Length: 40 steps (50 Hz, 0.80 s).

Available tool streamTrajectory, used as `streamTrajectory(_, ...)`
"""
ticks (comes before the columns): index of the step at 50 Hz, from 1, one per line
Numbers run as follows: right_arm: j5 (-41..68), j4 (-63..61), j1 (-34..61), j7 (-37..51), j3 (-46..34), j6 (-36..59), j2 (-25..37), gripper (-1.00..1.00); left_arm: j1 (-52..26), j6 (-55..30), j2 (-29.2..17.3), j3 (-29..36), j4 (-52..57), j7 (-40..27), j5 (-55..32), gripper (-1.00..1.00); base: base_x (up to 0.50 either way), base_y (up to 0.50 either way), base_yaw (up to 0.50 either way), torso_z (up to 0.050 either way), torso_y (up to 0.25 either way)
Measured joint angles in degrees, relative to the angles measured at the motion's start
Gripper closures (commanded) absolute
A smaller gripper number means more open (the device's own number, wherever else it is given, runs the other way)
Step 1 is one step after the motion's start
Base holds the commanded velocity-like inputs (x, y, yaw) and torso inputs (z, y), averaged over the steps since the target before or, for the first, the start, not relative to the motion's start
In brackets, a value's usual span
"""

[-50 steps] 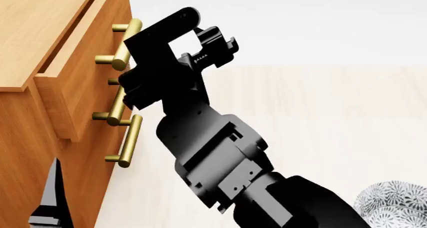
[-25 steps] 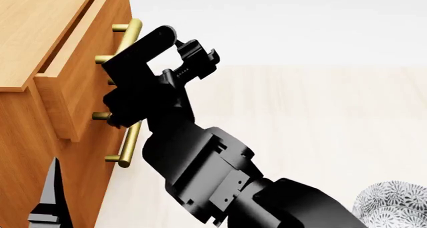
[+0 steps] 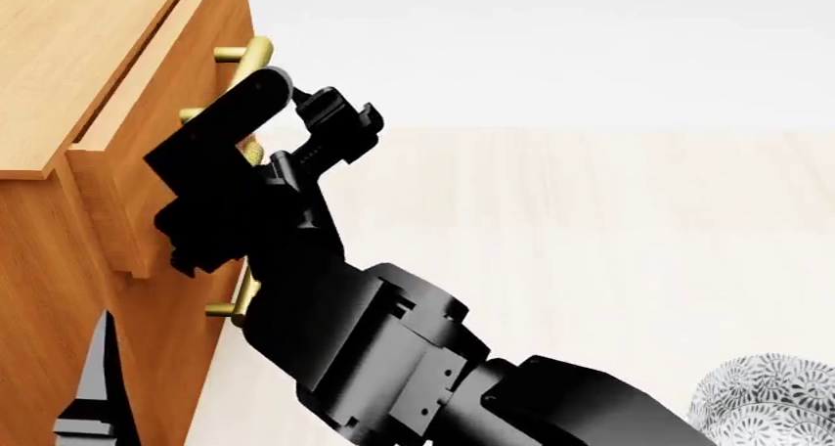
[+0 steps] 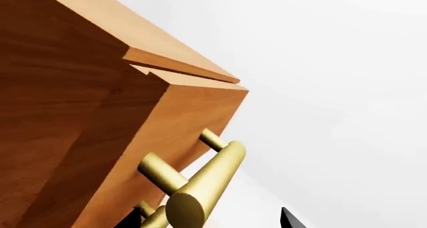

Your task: Close the top drawer of the cabinet and put the bowl on top of it.

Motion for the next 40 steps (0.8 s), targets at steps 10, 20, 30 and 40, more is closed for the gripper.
streamTrajectory(10, -0.89, -1.66, -0.35, -0.57, -0.01, -0.44, 0.10, -1.00, -0.20, 0.37, -0.10, -0.04, -0.90, -0.21, -0.03, -1.00, 0.00, 0.00, 0.00, 0.000, 0.000)
streamTrajectory(20, -1.39, -3.45, -0.51, -0.88, -0.09, -0.67, 0.15, -1.00, -0.29, 0.67, -0.24, -0.08, -1.49, -0.40, -0.15, -1.00, 0.00, 0.00, 0.00, 0.000, 0.000)
streamTrajectory(30, -2.05, -5.24, -0.76, -1.20, -0.10, -0.94, 0.17, -1.00, -0.19, 0.99, -0.51, -0.56, -2.02, -0.65, -0.41, -1.00, 0.00, 0.00, 0.00, 0.000, 0.000)
streamTrajectory(40, -2.29, -5.98, -0.91, -1.54, -0.17, -1.52, 0.28, -1.00, -0.21, 1.57, -0.68, -1.10, -3.04, -0.78, -0.73, -1.00, 0.00, 0.00, 0.00, 0.000, 0.000)
